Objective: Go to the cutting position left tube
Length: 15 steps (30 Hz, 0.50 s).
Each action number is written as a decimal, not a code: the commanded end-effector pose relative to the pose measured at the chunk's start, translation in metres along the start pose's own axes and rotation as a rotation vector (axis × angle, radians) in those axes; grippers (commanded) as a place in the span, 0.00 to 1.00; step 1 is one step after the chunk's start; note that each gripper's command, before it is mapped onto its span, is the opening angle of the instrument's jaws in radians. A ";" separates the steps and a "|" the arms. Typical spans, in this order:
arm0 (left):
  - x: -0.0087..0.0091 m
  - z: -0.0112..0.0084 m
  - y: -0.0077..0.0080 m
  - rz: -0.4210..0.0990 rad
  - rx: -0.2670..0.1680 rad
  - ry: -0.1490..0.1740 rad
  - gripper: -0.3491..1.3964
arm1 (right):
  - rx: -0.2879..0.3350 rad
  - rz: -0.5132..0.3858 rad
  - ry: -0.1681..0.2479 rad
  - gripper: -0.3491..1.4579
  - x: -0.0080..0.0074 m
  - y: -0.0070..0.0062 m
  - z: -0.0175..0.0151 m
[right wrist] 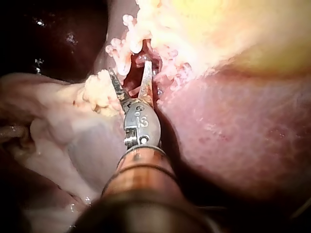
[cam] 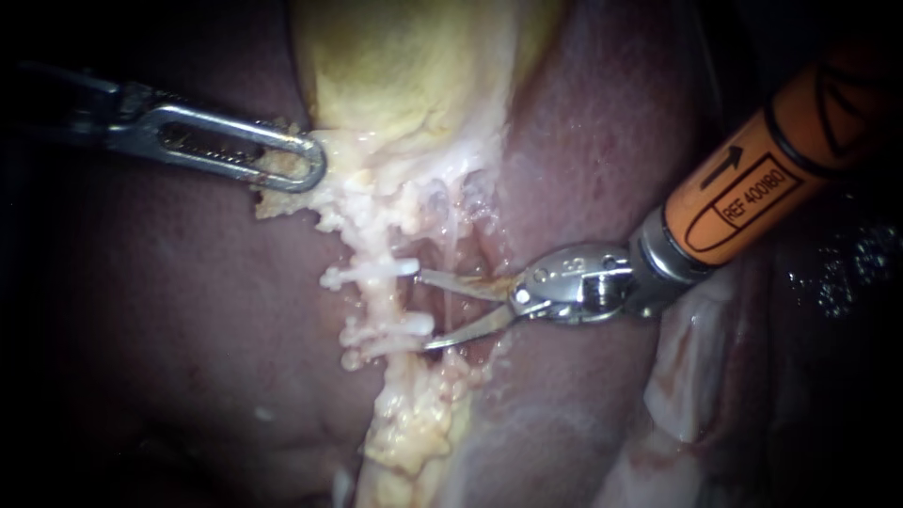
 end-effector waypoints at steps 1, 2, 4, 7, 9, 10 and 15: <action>0.0000 0.0000 0.0000 0.000 0.000 0.000 0.00 | 0.009 -0.006 0.006 0.97 0.0002 0.0000 0.0004; 0.0000 0.0000 0.0000 0.000 0.000 0.000 0.00 | 0.021 -0.012 0.012 0.97 0.0005 0.0000 0.0008; 0.0000 0.0000 0.0000 0.000 0.000 0.000 0.00 | 0.040 -0.022 0.015 0.96 0.0010 -0.0001 0.0015; 0.0000 0.0000 -0.0001 0.000 0.000 0.000 0.00 | 0.069 -0.030 0.027 0.93 0.0018 -0.0002 0.0027; 0.0000 0.0001 -0.0001 0.001 0.000 0.000 0.00 | 0.070 -0.019 0.041 0.93 0.0024 -0.0002 0.0036; 0.0000 0.0001 -0.0001 0.001 0.000 0.000 0.00 | 0.069 -0.003 0.047 0.93 0.0027 -0.0001 0.0041; -0.0001 0.0002 -0.0001 0.001 0.001 0.001 0.00 | 0.038 0.046 0.073 0.96 0.0042 0.0004 0.0066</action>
